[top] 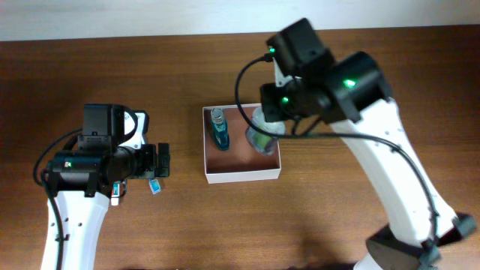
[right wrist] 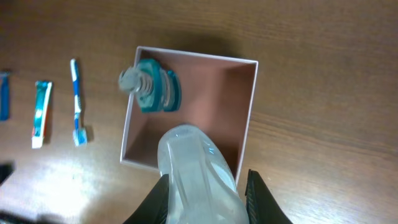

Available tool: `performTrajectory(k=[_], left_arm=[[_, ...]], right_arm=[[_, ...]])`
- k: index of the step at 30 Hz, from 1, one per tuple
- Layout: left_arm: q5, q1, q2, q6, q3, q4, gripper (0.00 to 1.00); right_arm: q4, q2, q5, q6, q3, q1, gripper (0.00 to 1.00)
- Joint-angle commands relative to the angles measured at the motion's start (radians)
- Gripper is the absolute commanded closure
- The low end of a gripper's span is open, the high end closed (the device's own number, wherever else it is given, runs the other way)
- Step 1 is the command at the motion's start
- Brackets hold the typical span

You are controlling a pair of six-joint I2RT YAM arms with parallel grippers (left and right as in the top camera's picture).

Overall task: Pack container
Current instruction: 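Carry soap bottle with right gripper and lower it into box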

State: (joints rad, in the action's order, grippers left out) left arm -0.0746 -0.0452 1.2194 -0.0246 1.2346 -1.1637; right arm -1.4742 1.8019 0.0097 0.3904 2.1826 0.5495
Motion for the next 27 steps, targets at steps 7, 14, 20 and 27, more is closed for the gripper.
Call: performTrajectory(k=[7,14,20,27], left_arm=[[0.003,0.004,0.001,-0.009,0.015,-0.001,0.00],[0.003,0.004,0.001,-0.009,0.015,-0.001,0.00],[0.003,0.004,0.001,-0.009,0.015,-0.001,0.00],[0.003,0.004,0.001,-0.009,0.015,-0.001,0.00]], right_arm=[[0.086,0.185,0.027,0.064,0.024,0.008,0.96],[0.129,0.274,0.020,0.065,0.024,0.008,0.96],[0.164,0.332,0.021,0.100,0.024,0.009,0.96],[0.198,0.349,0.021,0.101,0.020,0.014,0.96]])
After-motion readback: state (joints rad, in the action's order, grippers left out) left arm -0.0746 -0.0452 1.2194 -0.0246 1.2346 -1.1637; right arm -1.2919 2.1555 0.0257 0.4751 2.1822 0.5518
